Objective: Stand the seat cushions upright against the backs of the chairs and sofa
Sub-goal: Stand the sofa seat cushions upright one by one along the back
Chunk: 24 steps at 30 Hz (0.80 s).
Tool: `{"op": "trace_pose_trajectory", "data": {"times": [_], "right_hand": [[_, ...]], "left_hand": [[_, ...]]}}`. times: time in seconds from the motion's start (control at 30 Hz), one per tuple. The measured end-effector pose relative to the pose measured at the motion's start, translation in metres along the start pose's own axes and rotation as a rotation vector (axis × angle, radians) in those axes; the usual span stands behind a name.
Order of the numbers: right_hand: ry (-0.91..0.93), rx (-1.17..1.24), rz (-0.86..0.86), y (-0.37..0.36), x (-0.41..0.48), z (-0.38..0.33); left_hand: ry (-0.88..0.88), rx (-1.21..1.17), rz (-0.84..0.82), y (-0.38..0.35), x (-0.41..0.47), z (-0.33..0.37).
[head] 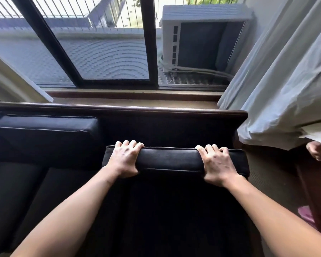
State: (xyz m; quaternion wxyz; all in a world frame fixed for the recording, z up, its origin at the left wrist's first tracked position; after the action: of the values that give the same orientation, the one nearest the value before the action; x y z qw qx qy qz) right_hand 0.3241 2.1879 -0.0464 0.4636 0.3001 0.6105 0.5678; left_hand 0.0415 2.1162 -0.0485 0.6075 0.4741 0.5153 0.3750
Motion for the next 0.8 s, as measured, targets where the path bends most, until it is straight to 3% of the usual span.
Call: {"op": "trace_pose_trajectory", "data": {"times": [0.47, 0.67, 0.8], "right_hand": [[0.018, 0.004, -0.046, -0.034, 0.119, 0.059], [-0.051, -0.011, 0.001, -0.055, 0.134, 0.053], [-0.138, 0.053, 0.146, -0.058, 0.119, 0.049]], "left_hand": [[0.043, -0.046, -0.048, -0.006, 0.133, -0.013], [0.062, -0.02, 0.002, -0.018, 0.158, -0.029], [0.062, 0.081, 0.003, -0.03, 0.151, -0.022]]}}
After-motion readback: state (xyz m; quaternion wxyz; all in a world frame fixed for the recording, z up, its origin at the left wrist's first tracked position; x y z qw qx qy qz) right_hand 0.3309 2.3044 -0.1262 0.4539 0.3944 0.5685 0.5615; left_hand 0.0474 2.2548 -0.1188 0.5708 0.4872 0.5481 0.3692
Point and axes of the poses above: each hand's wrist, its own x-axis towards the middle knuckle, its own y-axis out of the back of the hand, z = x × y, the point moved 9 cm from there along x, towards the middle knuckle, and after that the axes turned 11 degrees about -y, right-handed, at the moved point
